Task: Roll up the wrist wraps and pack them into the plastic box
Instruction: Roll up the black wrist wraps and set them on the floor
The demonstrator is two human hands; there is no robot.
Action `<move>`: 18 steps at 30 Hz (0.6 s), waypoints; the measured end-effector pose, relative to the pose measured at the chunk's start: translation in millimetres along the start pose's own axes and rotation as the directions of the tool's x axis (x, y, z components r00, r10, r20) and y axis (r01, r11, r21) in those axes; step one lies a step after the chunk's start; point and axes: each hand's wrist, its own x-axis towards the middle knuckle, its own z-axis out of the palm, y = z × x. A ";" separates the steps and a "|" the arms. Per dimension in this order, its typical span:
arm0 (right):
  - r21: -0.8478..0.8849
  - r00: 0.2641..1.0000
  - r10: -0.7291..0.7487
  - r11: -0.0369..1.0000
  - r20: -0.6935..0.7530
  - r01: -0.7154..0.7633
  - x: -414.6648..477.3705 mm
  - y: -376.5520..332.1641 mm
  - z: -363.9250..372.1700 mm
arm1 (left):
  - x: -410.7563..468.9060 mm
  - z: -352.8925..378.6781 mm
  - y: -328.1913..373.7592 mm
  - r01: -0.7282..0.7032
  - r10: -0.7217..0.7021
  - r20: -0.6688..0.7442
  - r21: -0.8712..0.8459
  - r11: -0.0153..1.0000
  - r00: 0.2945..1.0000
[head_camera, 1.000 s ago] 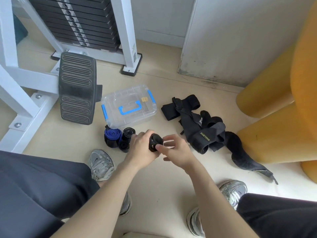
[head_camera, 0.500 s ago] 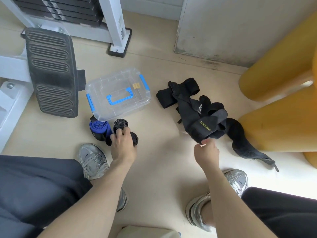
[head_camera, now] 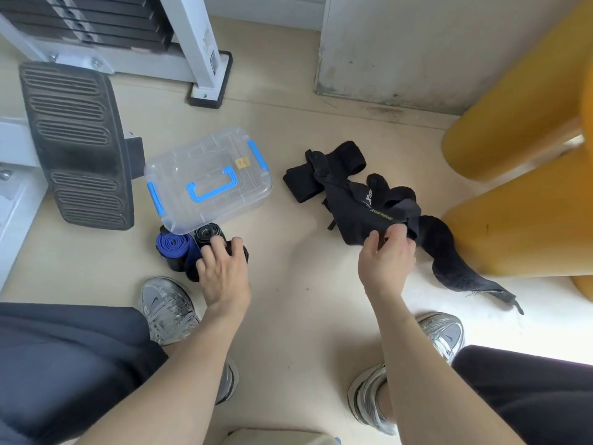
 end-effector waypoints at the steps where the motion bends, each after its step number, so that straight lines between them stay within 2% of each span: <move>1: 0.033 0.998 -0.062 0.997 -0.033 0.063 0.1 -9.2 -3.8 | -1.0 -2.8 3.0 0.008 -0.008 0.007 -0.013 1.000 1.000; 3: 0.077 0.979 -0.174 0.980 -0.109 0.183 2.6 -28.1 -14.2 | -0.8 -11.1 13.6 0.032 -0.030 0.017 -0.165 0.986 0.999; 4: 0.080 0.965 -0.219 0.969 -0.147 0.232 4.7 -38.1 -20.1 | 0.7 -18.9 21.4 0.050 -0.040 0.036 -0.315 0.948 0.999; 5: 0.077 0.951 -0.253 0.960 -0.175 0.270 6.3 -49.1 -26.5 | 3.0 -30.3 30.4 0.072 -0.038 0.078 -0.496 0.865 0.996; 6: 0.077 0.940 -0.282 0.951 -0.194 0.301 6.8 -60.4 -32.9 | 5.6 -43.8 39.8 0.110 -0.022 0.138 -0.676 0.729 0.990; 7: 0.088 0.928 -0.310 0.939 -0.208 0.333 5.5 -72.0 -39.5 | 7.3 -58.6 49.3 0.168 0.019 0.214 -0.817 0.551 0.977; 8: 0.107 0.912 -0.345 0.921 -0.223 0.374 2.7 -83.4 -46.4 | 7.7 -74.4 58.0 0.232 0.081 0.281 -0.897 0.375 0.956; 10: 0.121 0.867 -0.436 0.873 -0.240 0.473 -4.1 -101.9 -59.5 | 7.6 -103.4 69.2 0.318 0.224 0.346 -0.936 0.150 0.911; 12: 0.175 0.838 -0.505 0.824 -0.206 0.539 -13.8 -112.6 -67.5 | 7.4 -122.8 71.5 0.385 0.330 0.348 -0.922 -0.049 0.877; 13: 0.222 0.847 -0.509 0.817 -0.156 0.532 -20.5 -115.5 -68.7 | 6.7 -129.1 69.0 0.409 0.388 0.331 -0.902 -0.138 0.860; 15: 0.312 0.888 -0.460 0.846 0.020 0.432 -35.3 -116.3 -66.4 | 3.9 -136.7 60.1 0.412 0.467 0.264 -0.876 -0.251 0.844; 17: 0.349 0.877 -0.383 0.896 0.290 0.276 -44.9 -108.5 -61.4 | -0.7 -136.0 52.5 0.385 0.395 0.263 -0.882 -0.271 0.880; 18: 0.348 0.823 -0.348 0.917 0.450 0.197 -48.2 -101.9 -60.5 | -3.6 -134.0 49.6 0.367 0.292 0.294 -0.899 -0.240 0.910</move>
